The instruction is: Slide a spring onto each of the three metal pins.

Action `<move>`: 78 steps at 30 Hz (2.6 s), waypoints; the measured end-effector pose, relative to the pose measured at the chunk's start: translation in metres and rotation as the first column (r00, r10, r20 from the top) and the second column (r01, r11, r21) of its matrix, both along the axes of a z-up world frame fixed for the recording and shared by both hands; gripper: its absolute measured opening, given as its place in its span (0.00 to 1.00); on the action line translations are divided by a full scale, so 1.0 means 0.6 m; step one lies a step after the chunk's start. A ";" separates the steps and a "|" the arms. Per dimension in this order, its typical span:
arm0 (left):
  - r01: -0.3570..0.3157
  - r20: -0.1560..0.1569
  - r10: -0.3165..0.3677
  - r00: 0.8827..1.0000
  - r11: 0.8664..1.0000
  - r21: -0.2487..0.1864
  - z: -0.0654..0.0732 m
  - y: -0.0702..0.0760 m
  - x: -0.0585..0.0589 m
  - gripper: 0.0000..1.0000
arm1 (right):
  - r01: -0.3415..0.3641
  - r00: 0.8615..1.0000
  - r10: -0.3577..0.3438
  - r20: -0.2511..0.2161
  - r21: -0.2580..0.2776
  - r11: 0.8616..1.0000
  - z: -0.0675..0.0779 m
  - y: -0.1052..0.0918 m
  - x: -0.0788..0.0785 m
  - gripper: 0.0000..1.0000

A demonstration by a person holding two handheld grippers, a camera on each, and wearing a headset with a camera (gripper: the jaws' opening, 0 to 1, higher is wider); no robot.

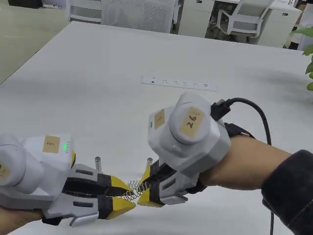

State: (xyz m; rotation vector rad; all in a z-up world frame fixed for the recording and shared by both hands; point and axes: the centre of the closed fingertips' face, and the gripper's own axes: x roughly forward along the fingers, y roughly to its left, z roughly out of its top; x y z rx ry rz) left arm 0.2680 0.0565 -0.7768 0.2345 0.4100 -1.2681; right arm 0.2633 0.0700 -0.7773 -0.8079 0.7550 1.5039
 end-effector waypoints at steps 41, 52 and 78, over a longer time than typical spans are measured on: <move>0.018 -0.028 -0.016 0.999 0.999 0.043 -0.025 0.007 -0.007 0.02 | -0.011 0.999 0.012 0.044 -0.013 1.000 0.026 0.008 0.004 0.08; -0.045 -0.041 0.046 0.998 0.999 0.022 -0.014 0.025 0.004 0.10 | 0.018 0.998 -0.016 0.055 -0.033 0.999 0.025 -0.011 0.016 0.08; -0.218 -0.104 0.217 0.971 0.976 0.007 -0.008 0.097 0.003 0.44 | 0.073 0.995 -0.069 0.069 -0.062 0.995 0.024 -0.047 0.039 0.08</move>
